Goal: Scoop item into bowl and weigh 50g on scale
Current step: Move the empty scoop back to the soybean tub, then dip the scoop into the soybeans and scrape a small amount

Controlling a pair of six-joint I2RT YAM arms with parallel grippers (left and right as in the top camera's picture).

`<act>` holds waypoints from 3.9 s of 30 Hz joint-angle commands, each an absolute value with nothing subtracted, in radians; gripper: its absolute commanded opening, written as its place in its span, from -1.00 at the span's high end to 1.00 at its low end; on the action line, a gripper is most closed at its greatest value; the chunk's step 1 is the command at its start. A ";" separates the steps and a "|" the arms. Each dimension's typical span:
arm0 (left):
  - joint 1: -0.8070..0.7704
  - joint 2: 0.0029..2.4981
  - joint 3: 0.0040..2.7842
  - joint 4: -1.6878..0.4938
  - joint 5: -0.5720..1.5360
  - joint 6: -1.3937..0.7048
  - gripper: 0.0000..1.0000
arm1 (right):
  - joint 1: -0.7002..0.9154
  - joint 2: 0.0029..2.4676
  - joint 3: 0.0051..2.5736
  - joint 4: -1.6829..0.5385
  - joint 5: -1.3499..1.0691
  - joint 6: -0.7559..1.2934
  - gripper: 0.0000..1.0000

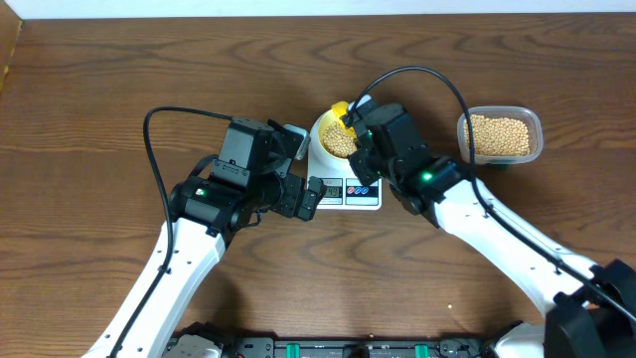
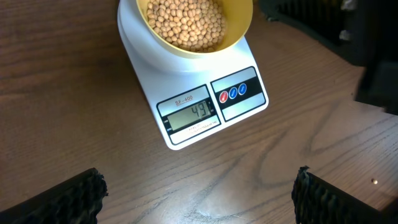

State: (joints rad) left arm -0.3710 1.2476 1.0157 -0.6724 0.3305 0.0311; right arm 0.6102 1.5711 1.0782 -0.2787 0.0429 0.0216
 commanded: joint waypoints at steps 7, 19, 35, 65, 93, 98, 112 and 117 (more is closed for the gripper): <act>-0.368 1.248 1.016 -0.672 0.323 0.045 -0.96 | 0.451 1.347 1.100 -0.347 0.024 0.108 0.98; -0.368 1.248 1.016 -0.672 0.323 0.044 -0.96 | 0.096 1.309 1.099 -0.671 0.189 0.108 0.98; -0.368 1.248 1.016 -0.672 0.323 0.045 -0.95 | 0.027 1.441 1.098 -0.707 0.235 0.123 0.98; -0.368 1.248 1.016 -0.672 0.323 0.044 -0.95 | -0.167 1.541 1.097 -0.673 -0.325 0.107 0.98; -0.368 1.248 1.016 -0.672 0.323 0.045 -0.96 | -0.218 1.541 1.045 -0.678 -0.456 0.096 0.98; -0.368 1.248 1.016 -0.672 0.323 0.045 -0.95 | -0.262 1.541 1.028 -0.651 -0.543 0.096 0.98; -0.368 1.248 1.016 -0.672 0.323 0.045 -0.96 | -0.367 1.541 1.020 -0.636 -0.713 0.096 0.98; -0.368 1.248 1.016 -0.672 0.323 0.044 -0.96 | -0.397 1.541 1.019 -0.638 -0.783 0.098 0.98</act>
